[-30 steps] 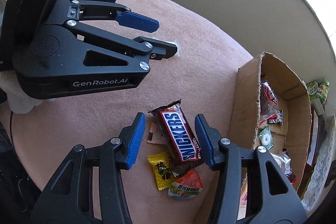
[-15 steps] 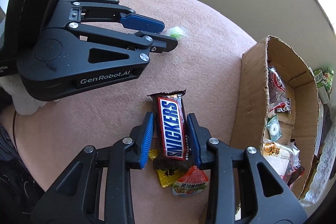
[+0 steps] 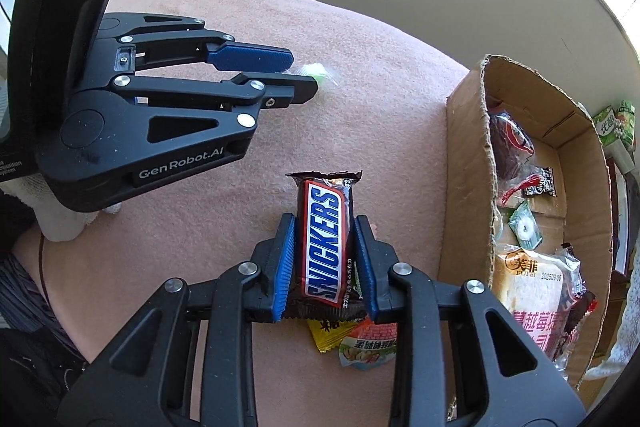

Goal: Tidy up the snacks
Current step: 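Grasp another Snickers bar with the right gripper while the left gripper grasps the small clear green-candy bag, then carry the Snickers bar and clear candy bag over the box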

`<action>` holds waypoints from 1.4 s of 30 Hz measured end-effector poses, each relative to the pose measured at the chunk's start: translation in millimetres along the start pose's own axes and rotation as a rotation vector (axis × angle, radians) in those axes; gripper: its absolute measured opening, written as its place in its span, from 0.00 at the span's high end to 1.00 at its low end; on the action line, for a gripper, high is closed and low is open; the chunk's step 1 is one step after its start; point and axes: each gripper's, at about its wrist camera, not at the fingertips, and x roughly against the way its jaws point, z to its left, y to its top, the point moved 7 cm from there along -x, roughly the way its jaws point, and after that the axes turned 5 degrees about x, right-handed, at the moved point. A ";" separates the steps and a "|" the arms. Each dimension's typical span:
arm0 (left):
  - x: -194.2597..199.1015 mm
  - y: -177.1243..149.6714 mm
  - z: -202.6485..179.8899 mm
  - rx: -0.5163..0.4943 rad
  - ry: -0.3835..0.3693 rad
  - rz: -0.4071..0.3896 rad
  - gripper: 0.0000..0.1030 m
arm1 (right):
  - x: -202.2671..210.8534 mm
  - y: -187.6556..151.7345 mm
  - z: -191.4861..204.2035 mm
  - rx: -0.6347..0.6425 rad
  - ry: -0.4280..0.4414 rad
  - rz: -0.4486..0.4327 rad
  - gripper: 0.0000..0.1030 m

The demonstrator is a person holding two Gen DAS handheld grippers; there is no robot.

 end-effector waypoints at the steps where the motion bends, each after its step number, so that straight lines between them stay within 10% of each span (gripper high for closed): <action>1: 1.5 0.2 0.8 0.003 0.001 -0.003 0.77 | 3.5 -2.4 -2.7 -0.006 0.001 -0.008 0.71; 22: 50.1 35.0 -38.8 0.008 -0.065 -0.122 0.77 | 102.3 -14.5 -80.7 -0.155 -0.051 -0.190 0.71; 42: 27.8 39.9 -144.9 -0.101 -0.173 -0.109 0.77 | 85.2 -35.2 -179.9 -0.344 -0.158 -0.195 0.71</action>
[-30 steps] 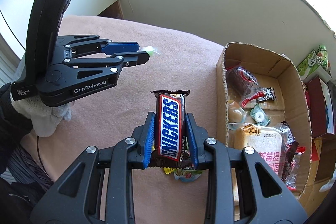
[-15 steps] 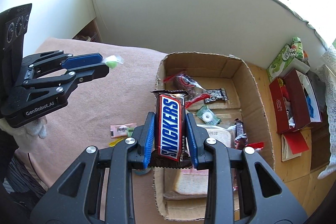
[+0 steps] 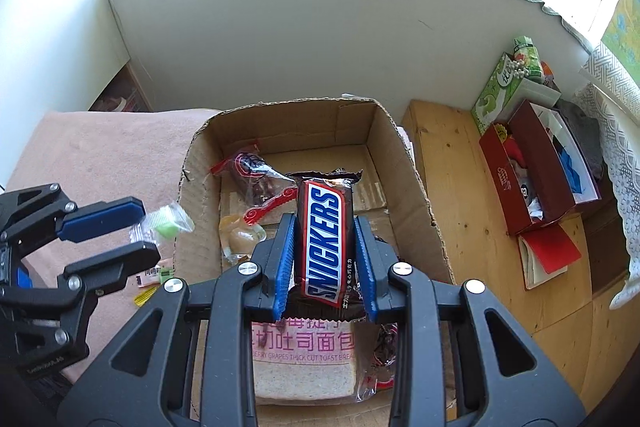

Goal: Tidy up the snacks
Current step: 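Carry the Snickers bar and clear candy bag over the box, then open both grippers to drop the candies into the box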

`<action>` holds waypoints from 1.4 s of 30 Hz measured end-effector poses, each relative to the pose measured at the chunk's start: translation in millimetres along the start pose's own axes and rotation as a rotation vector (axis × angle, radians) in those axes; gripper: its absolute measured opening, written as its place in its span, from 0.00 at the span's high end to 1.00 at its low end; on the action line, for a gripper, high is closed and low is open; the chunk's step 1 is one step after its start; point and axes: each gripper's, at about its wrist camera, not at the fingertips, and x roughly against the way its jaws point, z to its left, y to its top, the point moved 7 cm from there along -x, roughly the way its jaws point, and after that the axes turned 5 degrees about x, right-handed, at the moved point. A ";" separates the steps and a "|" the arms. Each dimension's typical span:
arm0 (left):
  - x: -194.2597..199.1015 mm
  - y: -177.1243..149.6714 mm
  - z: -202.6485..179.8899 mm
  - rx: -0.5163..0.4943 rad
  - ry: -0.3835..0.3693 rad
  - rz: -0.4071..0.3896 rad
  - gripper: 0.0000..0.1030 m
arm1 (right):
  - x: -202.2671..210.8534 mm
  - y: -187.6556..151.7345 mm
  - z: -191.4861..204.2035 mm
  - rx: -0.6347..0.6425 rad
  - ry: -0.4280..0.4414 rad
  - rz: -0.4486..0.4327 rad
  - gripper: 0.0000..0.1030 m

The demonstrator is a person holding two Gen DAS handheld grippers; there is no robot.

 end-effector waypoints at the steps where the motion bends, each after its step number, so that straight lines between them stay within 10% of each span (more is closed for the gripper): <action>1: -0.7 0.1 -3.8 -0.003 -0.003 0.000 0.77 | -1.1 1.0 -2.0 -0.007 0.005 -0.001 0.71; 23: -4.2 -3.2 -38.1 -0.025 -0.036 0.010 0.75 | -12.2 8.6 -12.5 -0.041 0.018 -0.018 0.71; 25: -3.8 -2.8 -39.1 -0.028 -0.034 0.012 0.62 | -10.9 9.3 -12.0 -0.037 0.015 -0.020 0.71; 30: -0.3 -3.0 -41.0 -0.029 -0.030 0.002 0.57 | -6.1 11.6 -11.4 -0.040 -0.005 -0.039 0.44; 42: 10.2 -5.2 -36.7 -0.020 -0.027 -0.005 0.55 | 0.3 11.1 -4.9 -0.042 -0.016 -0.037 0.42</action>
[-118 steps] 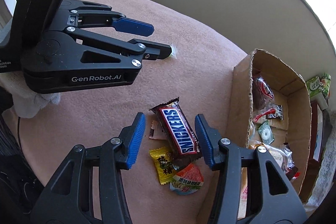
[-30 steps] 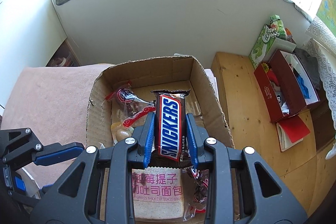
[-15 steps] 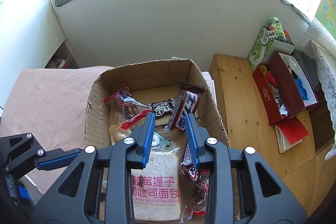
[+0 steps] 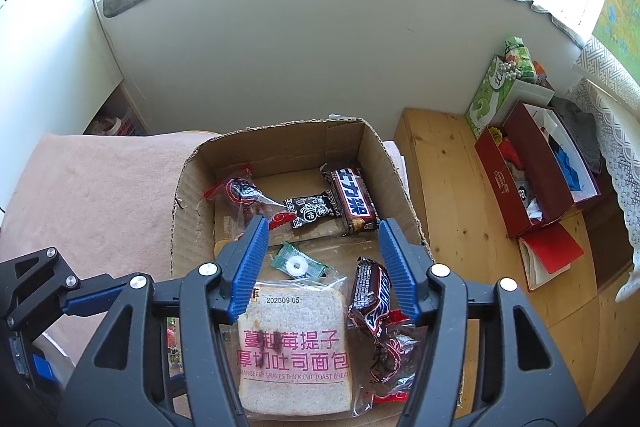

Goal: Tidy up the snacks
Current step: 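Open both grippers to drop the candies into the box, then move both grippers back over the last candies on the table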

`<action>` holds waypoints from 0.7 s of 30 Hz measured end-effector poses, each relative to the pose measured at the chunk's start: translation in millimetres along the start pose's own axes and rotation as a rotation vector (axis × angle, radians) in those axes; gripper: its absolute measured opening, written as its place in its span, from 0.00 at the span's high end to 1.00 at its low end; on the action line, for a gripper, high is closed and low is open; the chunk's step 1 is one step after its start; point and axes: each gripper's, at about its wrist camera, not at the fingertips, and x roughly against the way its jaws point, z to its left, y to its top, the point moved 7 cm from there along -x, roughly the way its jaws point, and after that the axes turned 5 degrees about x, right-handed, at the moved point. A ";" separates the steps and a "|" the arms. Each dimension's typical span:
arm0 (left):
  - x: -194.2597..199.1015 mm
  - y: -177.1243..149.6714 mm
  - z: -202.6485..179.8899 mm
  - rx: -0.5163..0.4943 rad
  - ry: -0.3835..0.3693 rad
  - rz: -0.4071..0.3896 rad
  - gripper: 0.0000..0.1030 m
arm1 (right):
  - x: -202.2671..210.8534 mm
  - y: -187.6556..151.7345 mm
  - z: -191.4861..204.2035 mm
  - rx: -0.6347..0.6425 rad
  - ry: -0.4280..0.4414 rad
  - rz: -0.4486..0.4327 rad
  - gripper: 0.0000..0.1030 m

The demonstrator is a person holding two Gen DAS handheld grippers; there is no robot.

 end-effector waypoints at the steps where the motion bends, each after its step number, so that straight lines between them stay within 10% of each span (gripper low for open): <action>1: 1.9 -0.6 1.0 0.000 0.001 -0.001 0.55 | 0.8 -0.6 0.5 -0.001 -0.004 0.001 0.42; 21: 57.8 -33.5 102.7 0.148 0.082 0.006 0.54 | 61.0 -42.0 35.8 -0.128 0.079 -0.152 0.42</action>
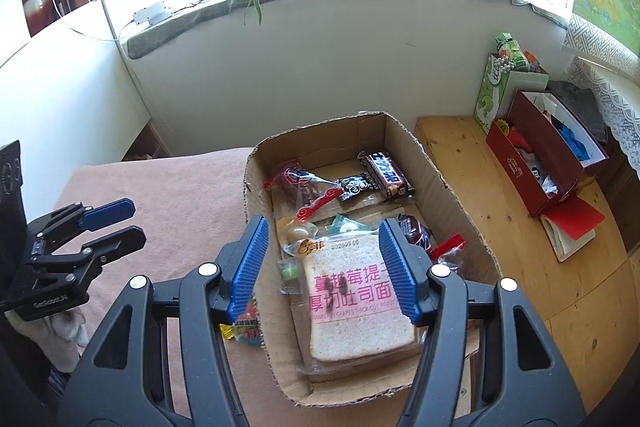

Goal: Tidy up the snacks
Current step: 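Move both grippers back over the last candies on the table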

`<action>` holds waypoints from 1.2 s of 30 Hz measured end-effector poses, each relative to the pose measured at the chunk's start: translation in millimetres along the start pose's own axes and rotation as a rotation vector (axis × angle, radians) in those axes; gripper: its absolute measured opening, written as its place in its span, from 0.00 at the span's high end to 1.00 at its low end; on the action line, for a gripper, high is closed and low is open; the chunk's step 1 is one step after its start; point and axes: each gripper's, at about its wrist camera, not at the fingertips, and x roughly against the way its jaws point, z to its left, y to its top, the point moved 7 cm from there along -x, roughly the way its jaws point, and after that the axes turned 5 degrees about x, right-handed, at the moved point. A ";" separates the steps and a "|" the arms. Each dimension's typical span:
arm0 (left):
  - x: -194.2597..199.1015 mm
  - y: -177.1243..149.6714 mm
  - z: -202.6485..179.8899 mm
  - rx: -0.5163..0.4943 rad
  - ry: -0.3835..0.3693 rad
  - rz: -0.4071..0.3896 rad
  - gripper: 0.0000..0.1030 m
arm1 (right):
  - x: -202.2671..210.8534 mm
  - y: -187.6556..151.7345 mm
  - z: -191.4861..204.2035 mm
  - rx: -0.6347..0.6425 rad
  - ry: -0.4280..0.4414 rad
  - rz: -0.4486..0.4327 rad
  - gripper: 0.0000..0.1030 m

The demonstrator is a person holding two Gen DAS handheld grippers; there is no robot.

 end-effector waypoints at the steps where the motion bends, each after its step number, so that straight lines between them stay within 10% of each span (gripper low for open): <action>1: -0.5 -1.8 2.3 0.009 -0.002 0.007 0.54 | 5.5 -4.4 4.1 -0.010 0.007 -0.010 0.42; 16: 9.7 -1.9 27.6 0.053 -0.002 0.020 0.54 | -15.3 -105.8 112.5 -0.002 0.112 0.031 0.42; 26: 50.3 -2.3 49.6 -0.018 0.025 0.001 0.54 | -59.8 -116.1 101.5 0.028 -0.121 0.119 0.42; 36: 49.7 -11.3 59.8 -0.016 -0.005 0.013 0.54 | -84.5 -107.4 106.2 0.085 -0.126 0.166 0.39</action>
